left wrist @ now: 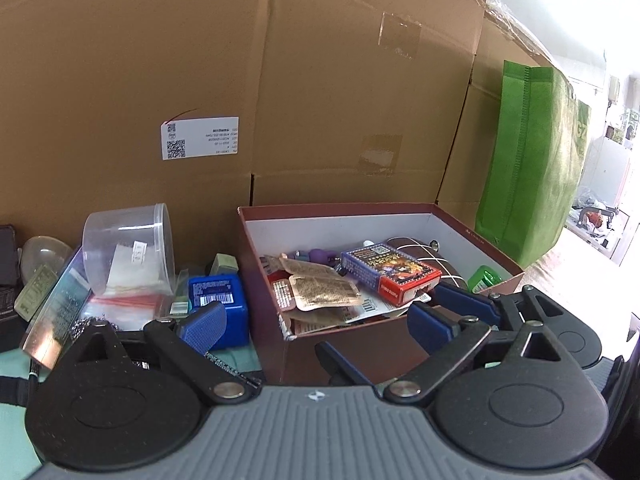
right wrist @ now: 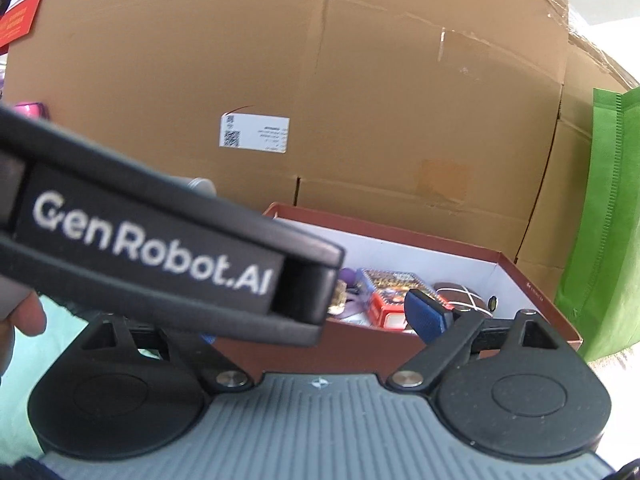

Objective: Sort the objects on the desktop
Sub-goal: 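Withdraw the left gripper from the box back over the table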

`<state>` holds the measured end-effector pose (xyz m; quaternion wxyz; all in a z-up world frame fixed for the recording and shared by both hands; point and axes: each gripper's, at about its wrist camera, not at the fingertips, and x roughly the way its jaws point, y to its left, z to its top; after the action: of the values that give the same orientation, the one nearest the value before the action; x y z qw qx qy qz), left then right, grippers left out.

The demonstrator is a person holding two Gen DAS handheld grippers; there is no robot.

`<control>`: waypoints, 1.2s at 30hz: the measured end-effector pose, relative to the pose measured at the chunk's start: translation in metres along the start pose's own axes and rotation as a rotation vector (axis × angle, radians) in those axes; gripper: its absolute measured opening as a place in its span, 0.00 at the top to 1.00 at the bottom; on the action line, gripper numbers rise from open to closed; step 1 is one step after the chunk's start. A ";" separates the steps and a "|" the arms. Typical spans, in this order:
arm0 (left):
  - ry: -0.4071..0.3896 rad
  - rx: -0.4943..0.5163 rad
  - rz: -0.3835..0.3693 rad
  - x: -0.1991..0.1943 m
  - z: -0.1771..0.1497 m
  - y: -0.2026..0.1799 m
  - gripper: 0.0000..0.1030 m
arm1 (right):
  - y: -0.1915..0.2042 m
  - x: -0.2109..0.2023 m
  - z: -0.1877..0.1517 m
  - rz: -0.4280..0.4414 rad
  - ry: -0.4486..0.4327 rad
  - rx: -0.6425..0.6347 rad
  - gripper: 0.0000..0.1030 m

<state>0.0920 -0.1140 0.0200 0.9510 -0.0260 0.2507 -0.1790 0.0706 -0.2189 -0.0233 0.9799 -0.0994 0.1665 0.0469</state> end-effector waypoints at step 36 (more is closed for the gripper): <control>0.002 -0.369 0.398 -0.101 -0.076 0.194 0.03 | 0.150 -0.026 -0.004 0.431 0.058 -0.169 0.12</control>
<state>0.0370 0.1058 -0.0261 0.9464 -0.1489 0.2804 0.0602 0.0262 -0.0749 -0.0454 0.9302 -0.1447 0.2075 0.2661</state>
